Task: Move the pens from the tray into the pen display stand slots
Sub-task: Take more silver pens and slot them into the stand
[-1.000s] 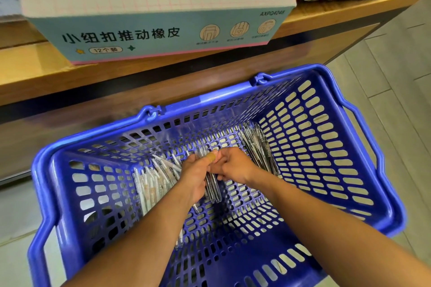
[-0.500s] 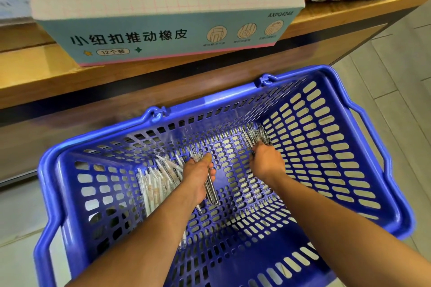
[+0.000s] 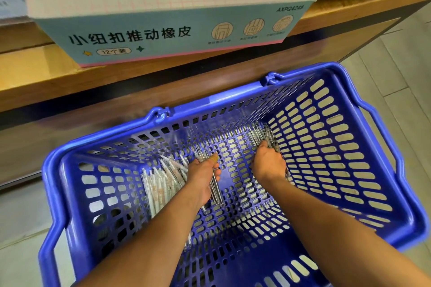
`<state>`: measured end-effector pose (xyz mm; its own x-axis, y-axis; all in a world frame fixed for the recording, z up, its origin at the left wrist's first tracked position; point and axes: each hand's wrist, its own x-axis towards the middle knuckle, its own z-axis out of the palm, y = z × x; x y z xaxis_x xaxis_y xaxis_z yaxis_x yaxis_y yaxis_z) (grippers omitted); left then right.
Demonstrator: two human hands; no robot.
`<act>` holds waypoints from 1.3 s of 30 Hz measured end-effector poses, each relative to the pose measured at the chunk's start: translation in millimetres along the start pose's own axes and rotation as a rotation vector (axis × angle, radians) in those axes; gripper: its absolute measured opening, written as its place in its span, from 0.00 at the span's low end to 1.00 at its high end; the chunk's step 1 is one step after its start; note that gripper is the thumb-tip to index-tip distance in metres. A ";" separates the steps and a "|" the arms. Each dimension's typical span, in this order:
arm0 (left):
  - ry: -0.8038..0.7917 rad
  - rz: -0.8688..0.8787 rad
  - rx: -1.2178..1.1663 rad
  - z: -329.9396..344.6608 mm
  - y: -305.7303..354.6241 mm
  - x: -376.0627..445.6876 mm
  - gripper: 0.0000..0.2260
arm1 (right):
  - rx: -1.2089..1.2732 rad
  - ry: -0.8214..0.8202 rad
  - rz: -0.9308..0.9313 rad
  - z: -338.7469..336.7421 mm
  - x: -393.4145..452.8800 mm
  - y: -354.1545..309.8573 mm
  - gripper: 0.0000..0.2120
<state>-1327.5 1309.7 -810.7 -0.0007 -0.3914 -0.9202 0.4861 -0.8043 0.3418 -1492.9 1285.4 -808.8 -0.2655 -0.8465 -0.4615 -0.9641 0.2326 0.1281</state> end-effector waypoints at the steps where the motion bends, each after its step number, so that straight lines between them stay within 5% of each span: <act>1: 0.003 -0.001 0.005 -0.1 -0.4 -0.3 0.17 | 0.011 0.009 0.006 0.3 -0.6 -0.3 0.17; 12: 0.001 -0.015 0.022 -0.8 -0.8 1.7 0.16 | 0.132 -0.142 0.010 -7.9 -1.1 1.6 0.10; 16: -0.011 -0.001 0.029 0.6 -1.6 2.8 0.32 | 0.587 -0.369 -0.111 -20.1 -3.1 -9.6 0.04; 21: -0.100 -0.008 -0.004 2.6 1.3 2.5 0.56 | 0.881 -0.632 -0.236 -32.7 -26.9 -34.6 0.08; 27: -0.054 0.008 0.082 -1.6 -5.7 10.6 0.42 | 1.016 -0.731 -0.217 -28.3 -36.4 -35.3 0.10; 29: -0.019 0.015 0.146 -1.1 -6.2 11.1 0.34 | 0.953 -0.645 -0.167 -25.8 -28.6 -28.0 0.06; 33: 0.000 0.040 0.282 -2.2 -6.8 11.6 0.12 | 0.601 -0.195 0.056 -15.1 -8.2 -1.4 0.05; 36: -0.007 0.052 0.298 -2.0 -7.0 11.4 0.02 | 0.290 -0.166 0.087 -8.9 -10.2 10.7 0.10; 39: -0.031 0.050 0.299 -2.9 -8.2 12.1 0.07 | 0.134 -0.205 0.076 -4.0 -16.4 10.0 0.13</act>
<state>-1329.0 1312.8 -825.1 -0.0122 -0.4438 -0.8960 0.2071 -0.8778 0.4319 -1498.2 1299.6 -796.4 -0.3187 -0.7128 -0.6248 -0.9293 0.3648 0.0579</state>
